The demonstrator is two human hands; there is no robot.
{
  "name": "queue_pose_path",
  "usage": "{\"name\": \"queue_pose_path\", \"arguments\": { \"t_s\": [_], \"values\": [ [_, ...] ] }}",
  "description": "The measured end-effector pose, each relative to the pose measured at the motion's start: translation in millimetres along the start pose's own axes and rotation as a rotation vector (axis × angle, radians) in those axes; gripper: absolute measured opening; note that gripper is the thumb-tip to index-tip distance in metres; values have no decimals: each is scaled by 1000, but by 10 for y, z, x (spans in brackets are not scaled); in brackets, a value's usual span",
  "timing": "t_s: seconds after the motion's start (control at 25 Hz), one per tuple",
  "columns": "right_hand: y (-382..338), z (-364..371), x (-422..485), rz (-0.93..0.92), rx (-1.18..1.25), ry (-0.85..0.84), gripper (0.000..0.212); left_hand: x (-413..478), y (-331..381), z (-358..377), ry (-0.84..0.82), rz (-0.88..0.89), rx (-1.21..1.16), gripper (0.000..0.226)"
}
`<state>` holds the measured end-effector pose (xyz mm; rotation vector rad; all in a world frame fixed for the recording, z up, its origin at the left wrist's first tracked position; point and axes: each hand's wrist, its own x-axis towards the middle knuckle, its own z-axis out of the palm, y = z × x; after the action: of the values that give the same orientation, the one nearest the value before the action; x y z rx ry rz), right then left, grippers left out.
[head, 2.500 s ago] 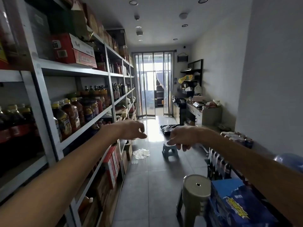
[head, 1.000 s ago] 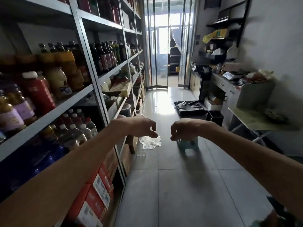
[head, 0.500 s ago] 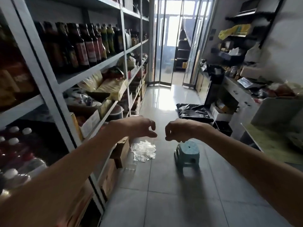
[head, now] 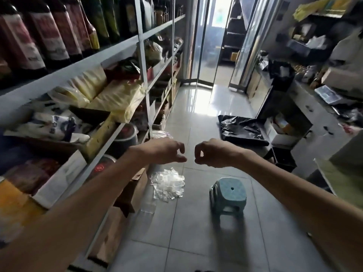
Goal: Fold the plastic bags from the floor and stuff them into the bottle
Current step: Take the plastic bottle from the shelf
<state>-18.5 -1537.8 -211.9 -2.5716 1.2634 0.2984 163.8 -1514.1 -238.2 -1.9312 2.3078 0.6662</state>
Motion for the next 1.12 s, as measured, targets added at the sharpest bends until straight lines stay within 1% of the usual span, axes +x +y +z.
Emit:
{"name": "queue_pose_path", "arguments": {
  "t_s": [0.08, 0.16, 0.24, 0.32, 0.4, 0.44, 0.52, 0.6, 0.68, 0.8, 0.88, 0.96, 1.12],
  "values": [
    [308, 17, 541, -52, -6, -48, 21, 507, -172, -12, -17, -39, -31, 40],
    [687, 9, 1278, -115, -45, -124, 23, 1158, -383, -28, -21, -104, -32, 39],
    [1025, -48, 2061, -172, -55, -195, 23, 1704, -579, -65, -4, -200, -56, 37],
    [1212, -204, 2779, -254, -111, -243, 25, 2083, -721, -233, 15, -300, -123, 36],
    [1202, -359, 3236, -344, -176, -362, 29, 2210, -837, -363, 39, -407, -209, 38],
    [1154, -461, 3492, -413, -222, -389, 29, 2265, -935, -444, 62, -463, -247, 40],
    [1011, -604, 3897, -547, -282, -369, 27, 2315, -1169, -539, 103, -567, -358, 47],
    [855, -653, 4229, -672, -314, -364, 27, 2380, -1401, -555, 125, -646, -434, 40],
    [715, -641, 4496, -766, -345, -356, 26, 2492, -1653, -526, 148, -681, -455, 40],
    [569, -590, 4882, -790, -424, -402, 26, 2682, -2032, -467, 187, -730, -486, 45],
    [467, -577, 5128, -784, -470, -441, 26, 2782, -2291, -475, 203, -741, -511, 43],
    [383, -634, 5312, -780, -482, -485, 27, 2914, -2475, -540, 202, -714, -530, 40],
    [292, -758, 5689, -808, -469, -443, 36, 3182, -2733, -769, 259, -712, -553, 32]
  ]
}}
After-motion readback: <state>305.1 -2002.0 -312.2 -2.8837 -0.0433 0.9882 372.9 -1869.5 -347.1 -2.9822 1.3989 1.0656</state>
